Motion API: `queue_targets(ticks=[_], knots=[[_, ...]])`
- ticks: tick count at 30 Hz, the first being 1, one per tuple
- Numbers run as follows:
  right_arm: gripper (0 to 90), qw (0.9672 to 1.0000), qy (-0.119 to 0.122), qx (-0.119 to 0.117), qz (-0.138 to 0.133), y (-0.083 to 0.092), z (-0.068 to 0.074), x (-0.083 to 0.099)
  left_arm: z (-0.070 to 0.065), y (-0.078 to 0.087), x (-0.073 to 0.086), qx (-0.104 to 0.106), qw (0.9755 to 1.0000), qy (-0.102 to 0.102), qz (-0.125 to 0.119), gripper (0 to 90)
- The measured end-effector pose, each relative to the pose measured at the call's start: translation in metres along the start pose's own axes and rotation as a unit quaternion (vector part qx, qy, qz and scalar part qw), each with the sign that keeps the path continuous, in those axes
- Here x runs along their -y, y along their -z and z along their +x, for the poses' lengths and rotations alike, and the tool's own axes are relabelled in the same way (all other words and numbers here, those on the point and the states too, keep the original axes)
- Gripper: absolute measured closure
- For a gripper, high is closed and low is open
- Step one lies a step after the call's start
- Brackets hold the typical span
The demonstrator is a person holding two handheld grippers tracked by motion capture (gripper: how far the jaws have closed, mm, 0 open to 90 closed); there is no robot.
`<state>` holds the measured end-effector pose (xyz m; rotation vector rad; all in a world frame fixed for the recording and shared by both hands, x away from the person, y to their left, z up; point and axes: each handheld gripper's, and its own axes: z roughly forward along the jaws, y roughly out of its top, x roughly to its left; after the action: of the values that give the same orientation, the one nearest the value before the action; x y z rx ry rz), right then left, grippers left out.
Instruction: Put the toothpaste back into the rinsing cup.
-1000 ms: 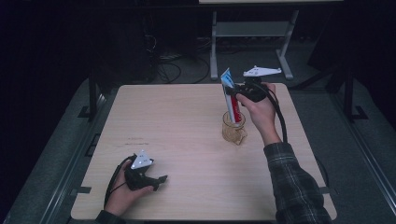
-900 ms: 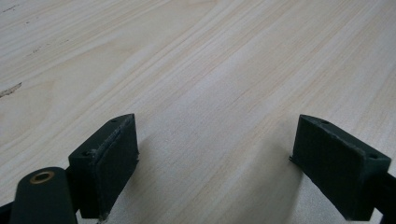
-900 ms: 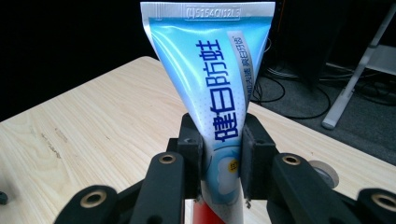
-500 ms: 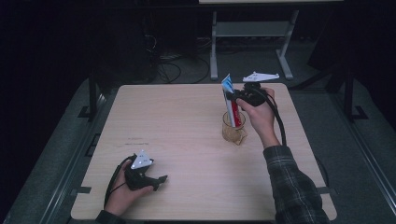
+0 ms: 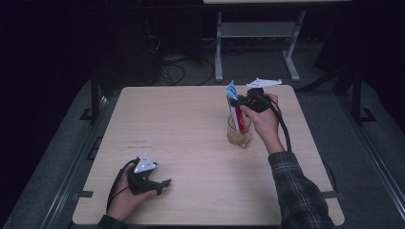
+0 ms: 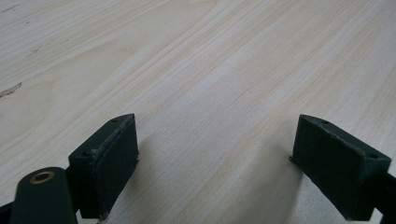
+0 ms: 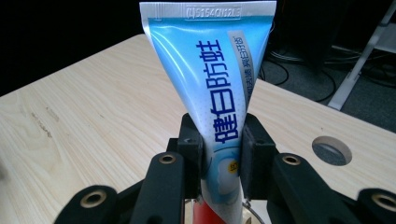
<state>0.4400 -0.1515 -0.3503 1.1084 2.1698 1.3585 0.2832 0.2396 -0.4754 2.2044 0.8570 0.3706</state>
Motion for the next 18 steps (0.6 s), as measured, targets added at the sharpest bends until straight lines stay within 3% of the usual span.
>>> queue_targets(ticks=[18], knots=[[72.7,0.9998,0.007,0.002,0.018,-0.0057,0.0003,0.0086,0.0000,0.0000,0.0000,0.001,1.0000,0.000,0.000,13.1]])
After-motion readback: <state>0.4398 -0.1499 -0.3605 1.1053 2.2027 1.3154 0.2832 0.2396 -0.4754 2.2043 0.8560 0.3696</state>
